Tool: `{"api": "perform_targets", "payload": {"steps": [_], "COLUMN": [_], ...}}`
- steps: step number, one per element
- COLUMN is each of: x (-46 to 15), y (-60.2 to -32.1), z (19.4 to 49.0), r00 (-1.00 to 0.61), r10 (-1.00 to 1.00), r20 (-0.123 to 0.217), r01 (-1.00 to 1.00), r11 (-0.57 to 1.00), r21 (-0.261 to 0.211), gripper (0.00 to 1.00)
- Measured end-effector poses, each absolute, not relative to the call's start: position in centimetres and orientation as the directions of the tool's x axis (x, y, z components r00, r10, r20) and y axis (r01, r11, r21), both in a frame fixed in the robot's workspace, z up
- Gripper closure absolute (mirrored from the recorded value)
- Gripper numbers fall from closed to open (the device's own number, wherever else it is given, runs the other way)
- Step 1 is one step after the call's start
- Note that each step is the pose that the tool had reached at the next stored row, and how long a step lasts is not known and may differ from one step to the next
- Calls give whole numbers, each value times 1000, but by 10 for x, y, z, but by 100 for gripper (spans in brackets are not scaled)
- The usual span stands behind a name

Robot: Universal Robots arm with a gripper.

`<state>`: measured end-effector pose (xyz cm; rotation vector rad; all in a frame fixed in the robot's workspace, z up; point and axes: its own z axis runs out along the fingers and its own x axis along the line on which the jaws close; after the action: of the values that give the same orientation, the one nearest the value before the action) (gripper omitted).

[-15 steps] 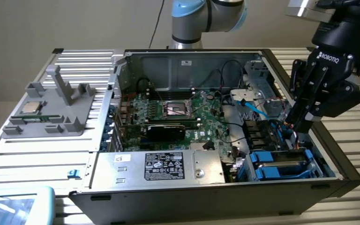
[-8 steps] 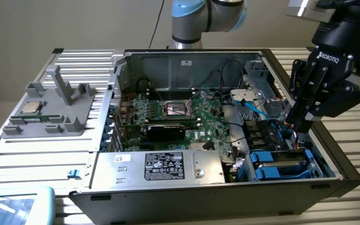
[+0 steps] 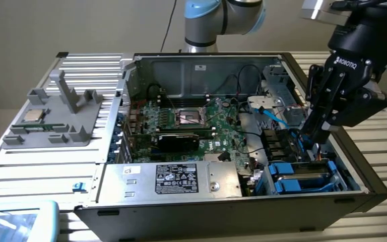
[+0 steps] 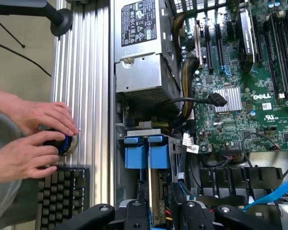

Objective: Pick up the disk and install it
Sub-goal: 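Insert the first disk wire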

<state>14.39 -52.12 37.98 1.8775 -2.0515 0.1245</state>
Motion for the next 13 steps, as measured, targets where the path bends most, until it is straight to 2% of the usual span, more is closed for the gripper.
{"api": "perform_targets", "payload": {"steps": [9,13], "x": [143,143], "y": [-521,-525], "z": [373,370], "r00": [-57,-57], "r10": [-956,-965], "r20": [288,255], "r01": [-978,-978], "r11": [111,105], "r21": [176,179], "gripper": [69,69]}}
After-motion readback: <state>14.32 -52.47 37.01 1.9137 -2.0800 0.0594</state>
